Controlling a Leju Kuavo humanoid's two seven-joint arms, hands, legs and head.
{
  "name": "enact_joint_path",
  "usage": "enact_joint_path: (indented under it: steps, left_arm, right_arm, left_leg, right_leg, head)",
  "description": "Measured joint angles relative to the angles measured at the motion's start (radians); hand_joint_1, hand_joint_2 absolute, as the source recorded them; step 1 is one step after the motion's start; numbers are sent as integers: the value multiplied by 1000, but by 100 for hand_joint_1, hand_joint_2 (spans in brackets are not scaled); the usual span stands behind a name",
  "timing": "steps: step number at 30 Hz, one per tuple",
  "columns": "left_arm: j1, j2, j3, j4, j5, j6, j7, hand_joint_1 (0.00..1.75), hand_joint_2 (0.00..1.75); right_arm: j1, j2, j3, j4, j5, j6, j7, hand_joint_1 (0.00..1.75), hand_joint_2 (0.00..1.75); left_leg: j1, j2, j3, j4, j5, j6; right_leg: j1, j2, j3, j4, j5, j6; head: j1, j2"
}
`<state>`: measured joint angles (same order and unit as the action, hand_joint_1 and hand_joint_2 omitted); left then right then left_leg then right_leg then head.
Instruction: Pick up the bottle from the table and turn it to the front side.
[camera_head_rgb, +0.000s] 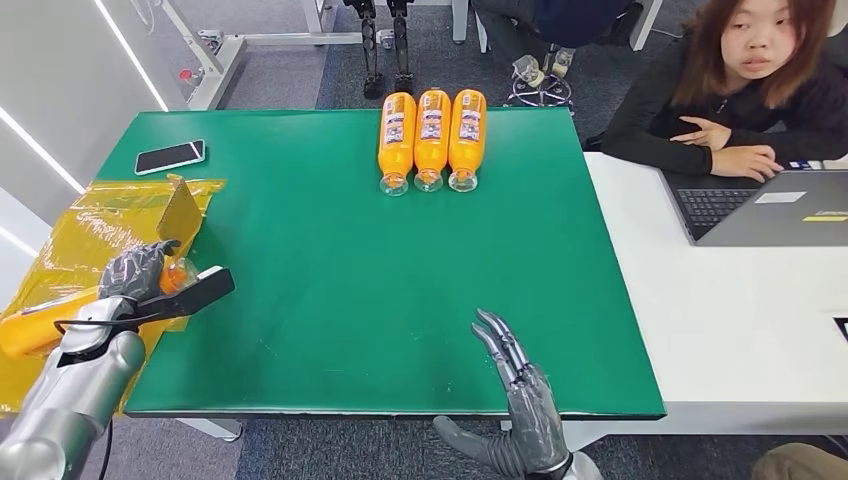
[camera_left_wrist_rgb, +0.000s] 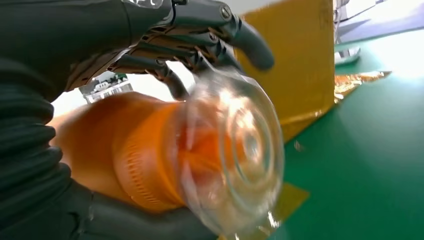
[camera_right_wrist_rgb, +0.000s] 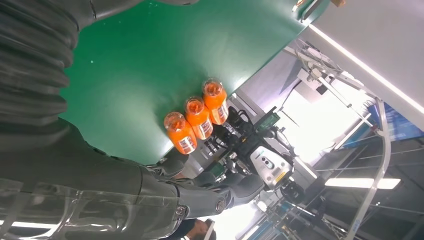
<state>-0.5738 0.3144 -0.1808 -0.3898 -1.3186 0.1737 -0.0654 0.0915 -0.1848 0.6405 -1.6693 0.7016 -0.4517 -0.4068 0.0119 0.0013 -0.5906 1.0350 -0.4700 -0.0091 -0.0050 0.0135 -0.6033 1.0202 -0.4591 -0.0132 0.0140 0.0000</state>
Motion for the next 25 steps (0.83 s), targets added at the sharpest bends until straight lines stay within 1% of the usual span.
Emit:
enact_joint_path:
  steps: [8, 12, 14, 16, 18, 19, 21, 24, 25]
  left_arm:
    - [-4, -14, 1, 13, -20, 11, -24, 0, 175]
    - [-14, -19, 1, 13, -26, 18, -53, 0, 175]
    - [-17, -22, 4, 9, -11, 21, -89, 0, 175]
    - [-17, -23, 11, -13, 32, 12, -164, 0, 175]
    - [-5, -22, 21, -69, 114, -37, -261, 0, 175]
    - [9, -19, 26, -113, 171, -82, -311, 0, 175]
    - [55, -6, 31, -240, 314, -202, -398, 0, 175]
    - [124, 19, 28, -453, 522, -381, -472, 0, 175]
    - [133, 22, 27, -484, 550, -405, -479, 0, 175]
  right_arm:
    - [-24, -1, 0, 17, -14, -1, -1, 0, 175]
    - [-31, 0, 1, 30, -15, -1, 0, 0, 175]
    - [-33, 0, 1, 39, -14, -2, -1, 0, 175]
    - [-32, 1, 1, 48, -13, -6, -2, 0, 175]
    - [-32, 1, 1, 56, -14, -15, -6, 0, 175]
    - [-31, 1, 1, 60, -16, -20, -9, 0, 175]
    - [-30, 1, 1, 65, -25, -28, -18, 0, 175]
    - [-29, 1, 0, 72, -42, -33, -32, 0, 175]
    - [-29, 1, 0, 73, -43, -34, -34, 0, 175]
  left_leg:
    - [0, 0, 0, 0, 0, 0]
    - [0, 0, 0, 0, 0, 0]
    - [0, 0, 0, 0, 0, 0]
    - [0, 0, 0, 0, 0, 0]
    - [0, 0, 0, 0, 0, 0]
    - [0, 0, 0, 0, 0, 0]
    - [0, 2, 0, 0, 0, 0]
    - [0, 2, 0, 0, 0, 0]
    - [0, 2, 0, 0, 0, 0]
  right_leg:
    - [0, 0, 0, 0, 0, -1]
    - [0, 0, 0, 0, 0, -1]
    - [0, 0, 0, 0, 0, -1]
    - [0, -1, 0, 0, 0, -1]
    - [0, -1, 0, 0, 0, -1]
    - [0, 0, 0, 1, 0, -1]
    - [0, 2, -1, 1, 0, -1]
    - [0, 2, -1, 0, 0, -1]
    - [0, 2, -1, 0, 0, -1]
  head:
    - [0, 0]
    - [0, 0]
    - [0, 0]
    - [0, 0]
    - [0, 0]
    - [0, 0]
    - [0, 0]
    - [0, 0]
    - [0, 0]
